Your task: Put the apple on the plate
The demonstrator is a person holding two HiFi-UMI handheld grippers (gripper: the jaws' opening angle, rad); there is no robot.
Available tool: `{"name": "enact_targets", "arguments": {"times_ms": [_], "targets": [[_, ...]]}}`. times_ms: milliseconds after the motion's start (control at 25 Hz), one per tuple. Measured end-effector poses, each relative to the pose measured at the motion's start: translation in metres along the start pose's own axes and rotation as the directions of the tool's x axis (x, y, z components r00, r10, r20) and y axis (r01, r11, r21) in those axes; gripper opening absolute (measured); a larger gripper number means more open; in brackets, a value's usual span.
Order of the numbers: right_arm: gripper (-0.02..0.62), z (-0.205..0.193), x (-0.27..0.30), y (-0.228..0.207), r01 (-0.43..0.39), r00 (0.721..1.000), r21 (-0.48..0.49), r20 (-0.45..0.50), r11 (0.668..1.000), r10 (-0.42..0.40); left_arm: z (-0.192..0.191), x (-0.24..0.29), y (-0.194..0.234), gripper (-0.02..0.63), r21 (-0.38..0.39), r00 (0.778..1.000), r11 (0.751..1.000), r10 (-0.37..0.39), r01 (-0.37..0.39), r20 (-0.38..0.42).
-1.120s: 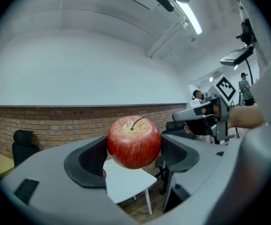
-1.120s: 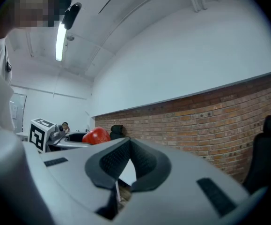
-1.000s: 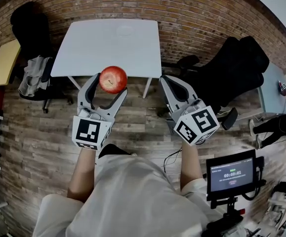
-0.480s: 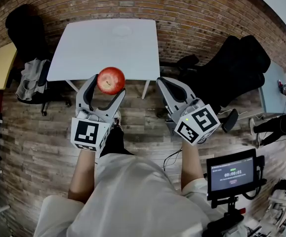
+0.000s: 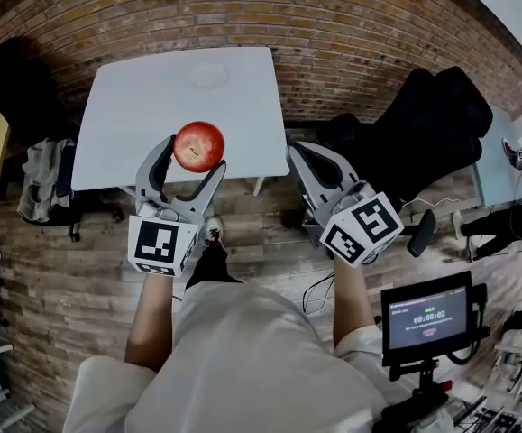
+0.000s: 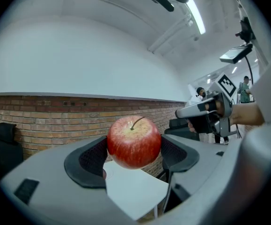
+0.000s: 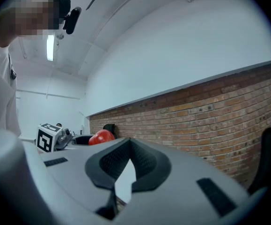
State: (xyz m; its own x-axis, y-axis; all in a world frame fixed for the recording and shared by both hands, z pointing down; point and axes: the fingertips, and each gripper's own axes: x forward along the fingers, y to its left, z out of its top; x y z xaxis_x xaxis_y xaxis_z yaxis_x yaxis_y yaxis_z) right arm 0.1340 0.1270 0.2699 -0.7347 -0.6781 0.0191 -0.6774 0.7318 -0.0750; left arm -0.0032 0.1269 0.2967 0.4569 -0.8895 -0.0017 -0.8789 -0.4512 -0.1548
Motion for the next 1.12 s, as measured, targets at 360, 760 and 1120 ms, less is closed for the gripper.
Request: {"name": "enact_targets", "arguments": {"times_ms": [360, 760, 1120], "targets": [[0.003, 0.000, 0.088, -0.031, -0.025, 0.999, 0.030, -0.031, 0.999, 0.026, -0.011, 0.065, 0.068, 0.365, -0.012, 0.999, 1.000, -0.019, 0.019, -0.032], [0.003, 0.012, 0.162, -0.066, 0.011, 0.999, 0.023, -0.040, 1.000, -0.011, -0.024, 0.113, 0.137, 0.364, -0.019, 0.998, 0.999, -0.043, 0.042, -0.051], [0.003, 0.002, 0.206, -0.084, 0.038, 0.997, 0.022, -0.065, 0.999, -0.036, -0.036, 0.149, 0.177, 0.364, -0.019, 0.996, 0.997, -0.070, 0.069, -0.049]]}}
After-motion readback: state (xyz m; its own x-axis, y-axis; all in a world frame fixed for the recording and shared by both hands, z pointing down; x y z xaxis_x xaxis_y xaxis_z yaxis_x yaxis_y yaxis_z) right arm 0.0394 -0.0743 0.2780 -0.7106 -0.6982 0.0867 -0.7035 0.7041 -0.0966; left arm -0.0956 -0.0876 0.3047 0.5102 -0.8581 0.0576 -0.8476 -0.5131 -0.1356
